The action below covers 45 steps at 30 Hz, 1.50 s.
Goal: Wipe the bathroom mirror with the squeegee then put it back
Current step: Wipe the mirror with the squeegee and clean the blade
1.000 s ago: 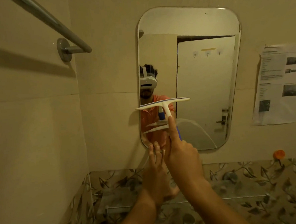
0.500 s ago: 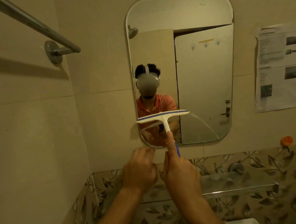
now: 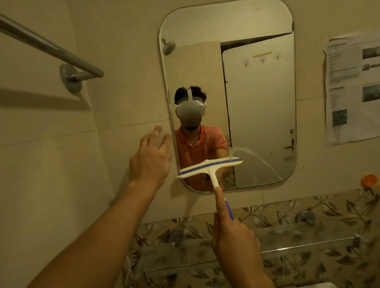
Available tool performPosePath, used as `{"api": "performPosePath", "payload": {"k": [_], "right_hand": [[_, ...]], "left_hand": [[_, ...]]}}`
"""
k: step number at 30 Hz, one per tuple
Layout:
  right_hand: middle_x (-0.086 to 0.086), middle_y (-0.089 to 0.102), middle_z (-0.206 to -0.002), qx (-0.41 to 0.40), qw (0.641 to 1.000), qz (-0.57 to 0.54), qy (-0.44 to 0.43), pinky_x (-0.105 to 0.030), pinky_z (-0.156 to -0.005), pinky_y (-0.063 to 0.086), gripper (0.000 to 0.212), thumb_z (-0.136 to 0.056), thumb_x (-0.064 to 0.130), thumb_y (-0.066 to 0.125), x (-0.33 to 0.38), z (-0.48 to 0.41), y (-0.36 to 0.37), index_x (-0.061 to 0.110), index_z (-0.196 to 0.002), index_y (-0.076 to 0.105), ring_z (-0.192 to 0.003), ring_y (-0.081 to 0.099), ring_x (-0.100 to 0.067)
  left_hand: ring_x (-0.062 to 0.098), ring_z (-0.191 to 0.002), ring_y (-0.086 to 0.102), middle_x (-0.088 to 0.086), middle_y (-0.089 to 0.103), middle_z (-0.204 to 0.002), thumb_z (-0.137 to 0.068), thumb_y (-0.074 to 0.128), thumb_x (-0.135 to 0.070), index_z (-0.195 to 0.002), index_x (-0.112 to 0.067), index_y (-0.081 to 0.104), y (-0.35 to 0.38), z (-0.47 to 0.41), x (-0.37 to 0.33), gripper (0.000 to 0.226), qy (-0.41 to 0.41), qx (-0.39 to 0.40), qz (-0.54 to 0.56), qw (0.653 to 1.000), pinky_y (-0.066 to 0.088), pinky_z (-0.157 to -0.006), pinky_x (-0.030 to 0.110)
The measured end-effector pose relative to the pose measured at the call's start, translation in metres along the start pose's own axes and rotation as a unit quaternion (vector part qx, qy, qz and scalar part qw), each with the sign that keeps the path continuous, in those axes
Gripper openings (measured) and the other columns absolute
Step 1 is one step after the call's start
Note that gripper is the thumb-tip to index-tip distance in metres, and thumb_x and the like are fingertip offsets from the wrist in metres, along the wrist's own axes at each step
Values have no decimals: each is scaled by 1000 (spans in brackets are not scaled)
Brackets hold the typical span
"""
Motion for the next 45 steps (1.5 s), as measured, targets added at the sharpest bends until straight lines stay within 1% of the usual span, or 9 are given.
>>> {"api": "performPosePath", "payload": {"k": [7,12,16,20,26,29,37,40,45], "right_hand": [[6,56,-78,-12,1000,-3,4,-26,-60,51,90,-109,30,32,0,0,-2,43,-134,-54,-63,54,-8],[5,59,-82,-3,1000,6,12,-24,-62,52,90,-109,31,31,4,-1,-4,43,-132,-55,-65,55,-8],[8,56,-76,-25,1000,0,7,-22,-53,42,86,-109,35,30,6,0,-7,45,-136,-51,-60,52,-9],[8,53,-64,-89,995,-41,-29,-32,-49,43,79,-106,40,31,7,-2,-9,50,-148,-35,-53,49,-10],[9,41,-53,-114,993,-11,-18,-19,-38,18,79,-104,28,48,10,-20,-8,35,-163,-4,-40,31,-4],[9,40,-54,-96,995,1,-8,-23,-38,28,84,-105,27,46,9,-16,-2,39,-159,-18,-43,36,-6],[9,45,-67,-31,999,15,18,-22,-43,22,85,-109,33,32,3,5,15,41,-143,-45,-52,40,-8],[9,46,-70,-12,1000,4,26,-22,-45,27,84,-109,34,30,1,11,20,43,-140,-48,-55,43,-7],[8,50,-70,-29,999,-6,21,-20,-45,28,86,-109,32,33,-1,11,26,43,-142,-46,-53,43,-8]], "left_hand": [[28,-130,45,12,25,-160,-105,43,-42,-161,-32,12,-6,-8,1,65,41,-14,-35,998,55,-72,33],[28,-127,44,14,20,-158,-104,47,-33,-161,-32,12,-4,-12,2,67,55,5,-75,996,52,-66,31],[27,-126,42,15,18,-157,-104,40,-42,-161,-28,14,-6,-12,-6,64,52,10,-82,995,51,-70,30],[27,-120,45,16,22,-152,-103,40,-48,-161,-23,18,-10,-14,-10,67,49,16,-80,995,51,-73,31],[30,-119,45,20,20,-149,-98,59,-40,-161,-17,13,-19,-14,-13,81,57,60,-90,993,53,-79,33],[30,-115,46,20,24,-145,-97,59,-37,-161,-16,14,-19,-15,-14,81,62,67,-108,990,52,-78,34],[24,-92,48,18,34,-133,-106,37,-37,-160,-15,20,-13,-17,-17,61,54,36,-123,990,35,-61,30],[25,-100,52,17,32,-136,-100,49,-54,-159,-16,20,-7,-17,-17,76,45,39,-123,991,39,-63,29],[27,-105,53,18,31,-137,-96,55,-57,-159,-17,18,1,-18,-18,84,37,34,-117,992,54,-73,31]]}}
Point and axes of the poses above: each hand's wrist, its own z-axis away from the middle knuckle, its own y-axis out of the palm, x = y × z, the point moved 1 cm from there along -z, towards the middle knuckle
